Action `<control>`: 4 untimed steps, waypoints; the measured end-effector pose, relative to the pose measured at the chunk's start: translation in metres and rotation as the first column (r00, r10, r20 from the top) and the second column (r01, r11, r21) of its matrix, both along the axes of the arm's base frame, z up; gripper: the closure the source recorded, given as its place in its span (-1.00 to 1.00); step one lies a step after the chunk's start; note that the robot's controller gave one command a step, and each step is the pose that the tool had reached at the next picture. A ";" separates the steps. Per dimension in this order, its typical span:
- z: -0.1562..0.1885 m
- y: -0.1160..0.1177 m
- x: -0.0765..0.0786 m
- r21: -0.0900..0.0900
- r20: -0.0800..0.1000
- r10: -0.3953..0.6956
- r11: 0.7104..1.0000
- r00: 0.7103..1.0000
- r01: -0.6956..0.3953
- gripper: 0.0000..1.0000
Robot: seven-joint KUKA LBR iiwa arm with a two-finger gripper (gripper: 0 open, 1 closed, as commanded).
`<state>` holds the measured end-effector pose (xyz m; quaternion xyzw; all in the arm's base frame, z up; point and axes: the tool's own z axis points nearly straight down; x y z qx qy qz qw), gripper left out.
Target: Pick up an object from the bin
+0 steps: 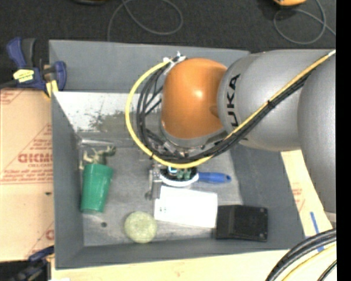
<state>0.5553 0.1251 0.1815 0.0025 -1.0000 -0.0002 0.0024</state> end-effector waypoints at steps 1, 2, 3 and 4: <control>0.005 -0.001 0.002 0.001 0.008 -0.004 1.000 1.000 0.004 -1.00; -0.065 0.020 -0.046 0.000 0.010 0.087 0.996 0.996 -0.087 -1.00; -0.070 0.023 -0.062 -0.001 0.003 0.365 0.931 0.931 -0.365 -1.00; -0.069 0.012 -0.066 0.000 0.007 0.302 0.953 0.953 -0.302 -1.00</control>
Offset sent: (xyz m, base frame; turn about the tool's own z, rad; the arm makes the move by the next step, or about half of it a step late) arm -0.0786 0.0347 -0.1115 -0.1496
